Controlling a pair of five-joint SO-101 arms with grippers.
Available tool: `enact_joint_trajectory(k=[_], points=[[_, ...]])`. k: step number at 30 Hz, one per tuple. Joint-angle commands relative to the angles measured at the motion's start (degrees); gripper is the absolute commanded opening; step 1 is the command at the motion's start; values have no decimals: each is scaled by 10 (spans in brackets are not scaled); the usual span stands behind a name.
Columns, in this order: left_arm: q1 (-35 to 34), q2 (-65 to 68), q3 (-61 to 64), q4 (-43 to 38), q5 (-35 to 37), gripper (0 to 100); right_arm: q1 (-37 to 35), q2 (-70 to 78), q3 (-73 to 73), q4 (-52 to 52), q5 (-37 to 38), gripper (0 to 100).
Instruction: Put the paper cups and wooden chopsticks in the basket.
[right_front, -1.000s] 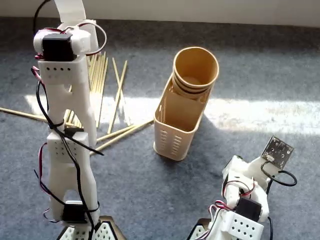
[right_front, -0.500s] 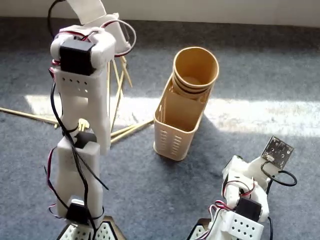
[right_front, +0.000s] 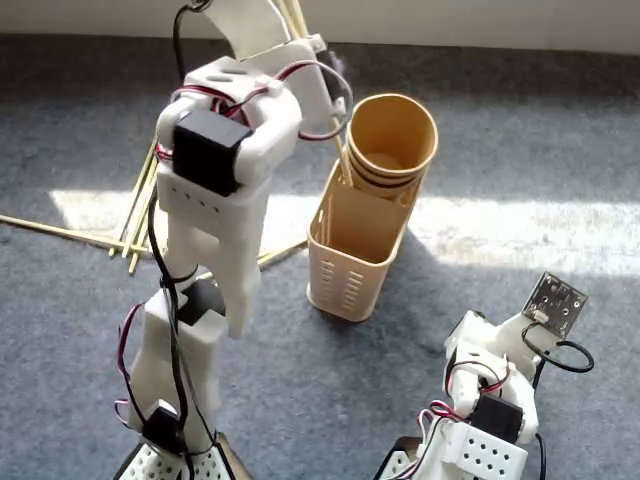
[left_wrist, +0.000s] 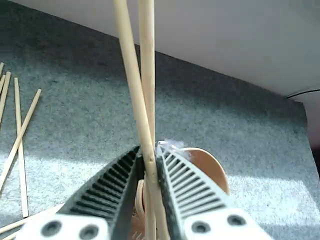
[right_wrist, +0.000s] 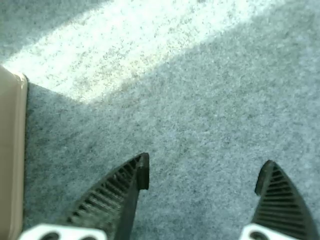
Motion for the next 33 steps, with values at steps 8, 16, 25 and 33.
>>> enact_joint_trajectory(k=[8,16,25,33], points=[[28,-26,-18,6,5,3,-6,-7,46,-10,5,328],[35,-25,-18,41,4,4,-6,-7,46,-10,5,328],[79,-25,17,43,-40,4,-6,-7,46,-10,5,328],[80,-25,64,41,-69,28,-6,-7,46,-10,5,328]])
